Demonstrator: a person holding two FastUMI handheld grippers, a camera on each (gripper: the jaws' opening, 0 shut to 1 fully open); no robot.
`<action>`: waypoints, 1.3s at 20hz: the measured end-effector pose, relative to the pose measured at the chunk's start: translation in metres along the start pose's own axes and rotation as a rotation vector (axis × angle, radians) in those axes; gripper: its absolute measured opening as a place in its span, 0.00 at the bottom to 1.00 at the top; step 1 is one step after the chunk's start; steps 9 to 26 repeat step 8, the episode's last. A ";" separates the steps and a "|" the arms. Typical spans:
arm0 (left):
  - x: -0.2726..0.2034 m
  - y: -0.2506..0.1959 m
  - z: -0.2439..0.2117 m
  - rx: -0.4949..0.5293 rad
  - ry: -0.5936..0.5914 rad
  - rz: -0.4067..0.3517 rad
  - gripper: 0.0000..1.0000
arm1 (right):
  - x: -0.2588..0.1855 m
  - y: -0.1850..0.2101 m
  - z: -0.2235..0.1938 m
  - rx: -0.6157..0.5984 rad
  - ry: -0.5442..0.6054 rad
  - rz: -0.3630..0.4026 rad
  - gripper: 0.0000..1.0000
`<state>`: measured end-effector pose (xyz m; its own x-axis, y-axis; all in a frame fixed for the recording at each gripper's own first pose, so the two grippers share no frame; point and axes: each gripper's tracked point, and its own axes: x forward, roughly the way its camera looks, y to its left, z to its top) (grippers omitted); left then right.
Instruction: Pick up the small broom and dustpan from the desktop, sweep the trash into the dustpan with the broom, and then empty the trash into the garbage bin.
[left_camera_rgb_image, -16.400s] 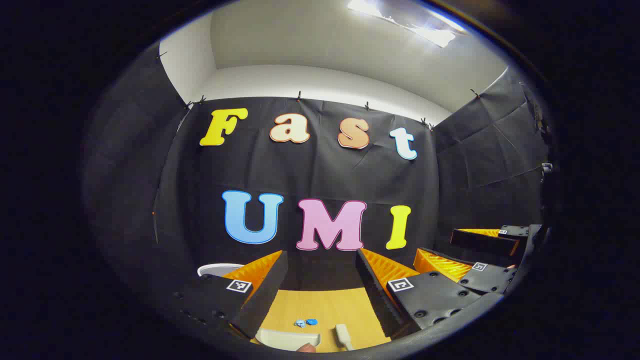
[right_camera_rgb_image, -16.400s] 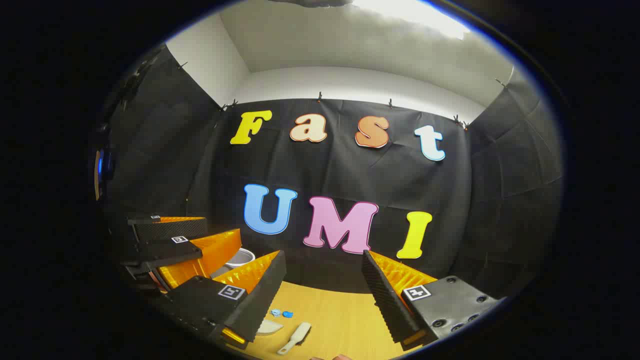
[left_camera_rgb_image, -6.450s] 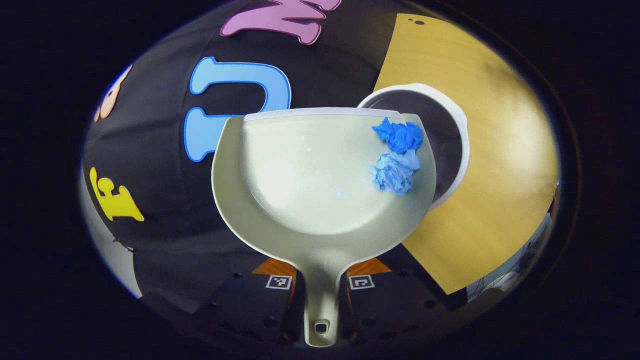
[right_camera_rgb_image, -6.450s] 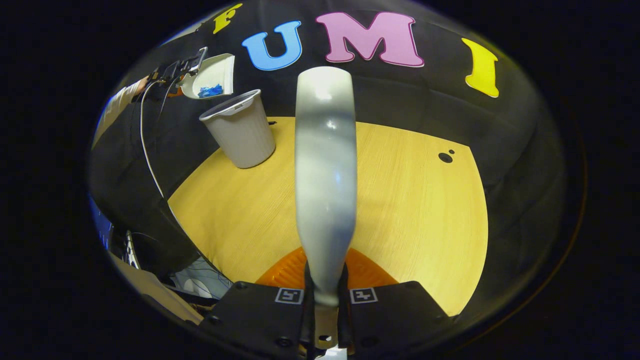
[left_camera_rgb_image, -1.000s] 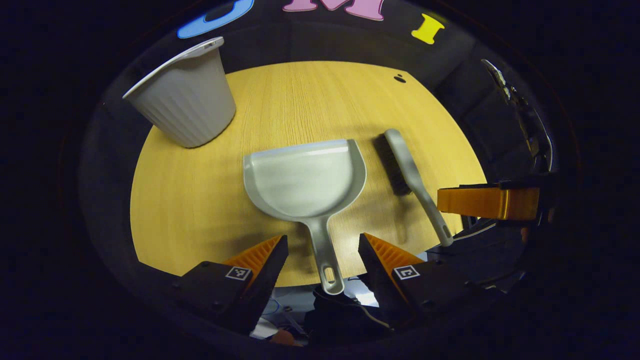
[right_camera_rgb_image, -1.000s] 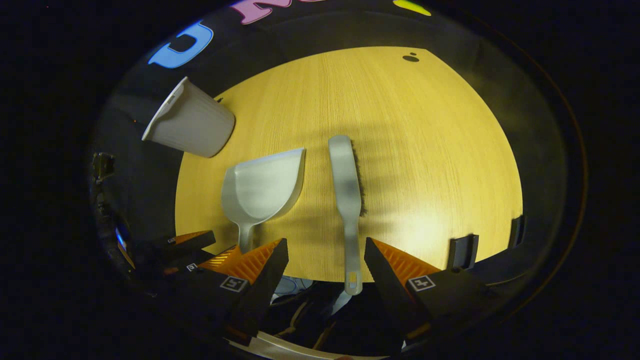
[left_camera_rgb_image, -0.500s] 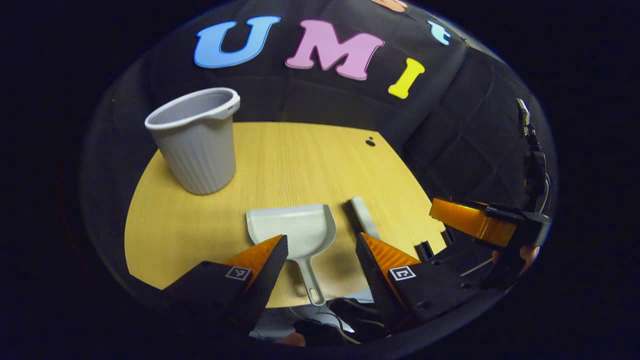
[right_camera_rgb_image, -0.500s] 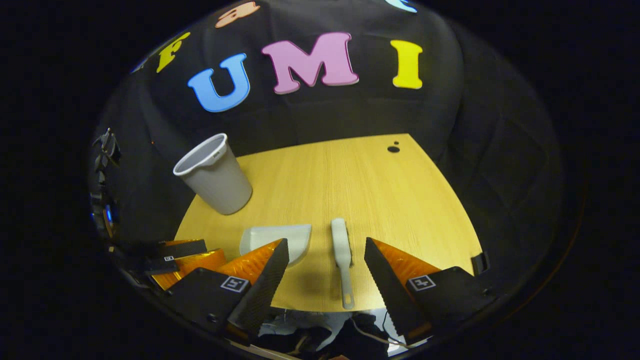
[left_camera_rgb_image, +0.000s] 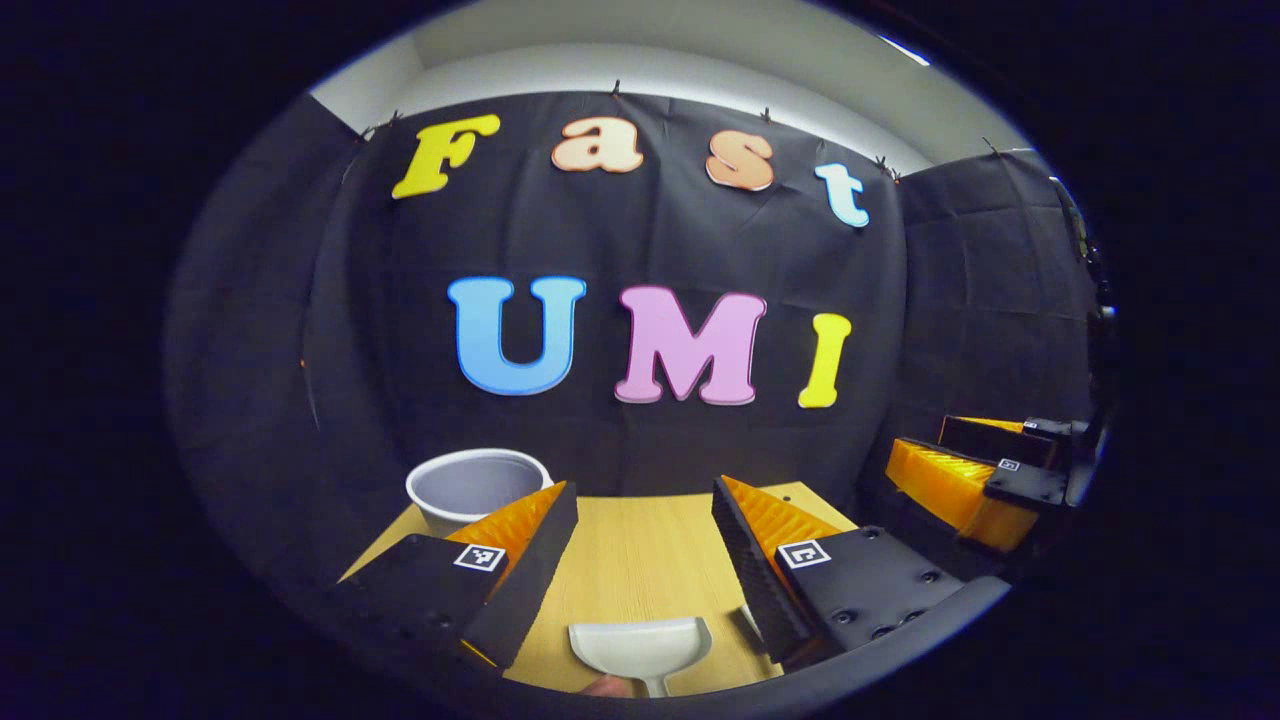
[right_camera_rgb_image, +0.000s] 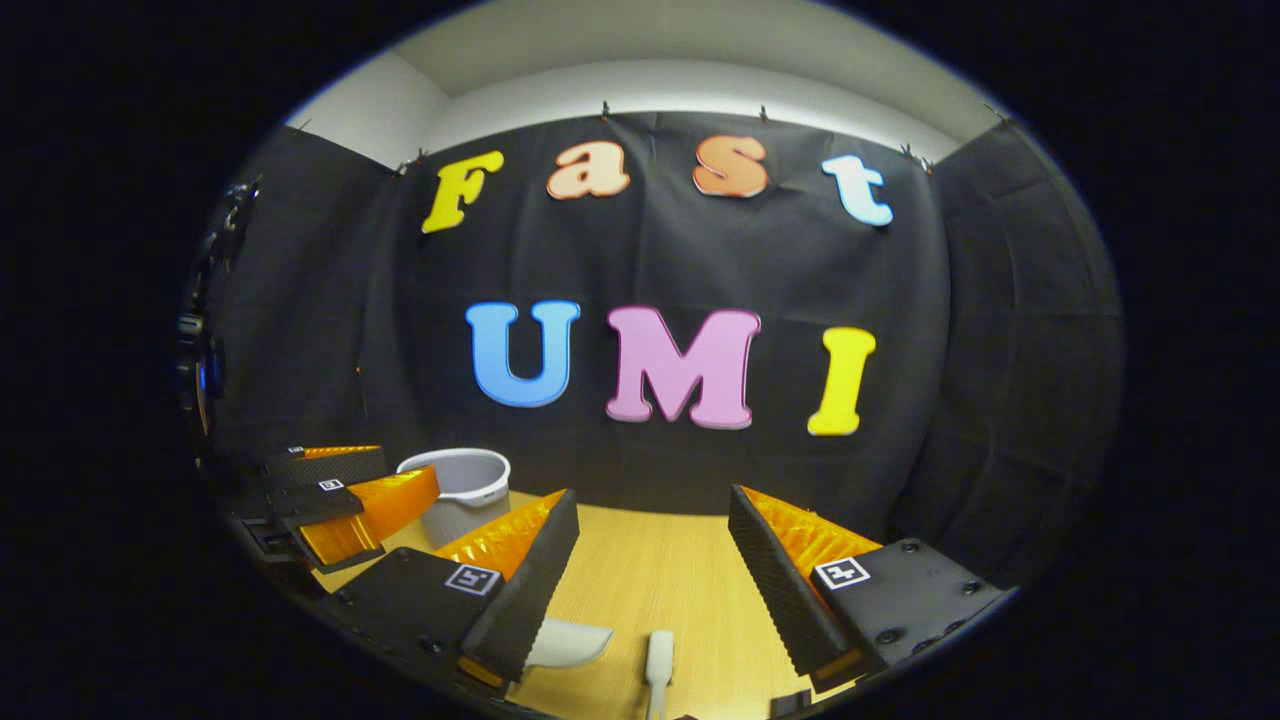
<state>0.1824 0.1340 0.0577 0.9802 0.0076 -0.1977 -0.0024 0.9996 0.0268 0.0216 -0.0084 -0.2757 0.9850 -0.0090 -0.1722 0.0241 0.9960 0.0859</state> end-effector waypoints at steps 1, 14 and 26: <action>-0.004 0.000 0.011 0.030 -0.073 0.021 0.81 | -0.001 -0.002 0.007 -0.013 -0.042 0.014 0.98; -0.026 -0.005 0.037 0.073 -0.161 0.035 0.80 | -0.015 -0.010 0.023 0.018 -0.128 0.026 0.87; -0.026 -0.005 0.037 0.073 -0.161 0.035 0.80 | -0.015 -0.010 0.023 0.018 -0.128 0.026 0.87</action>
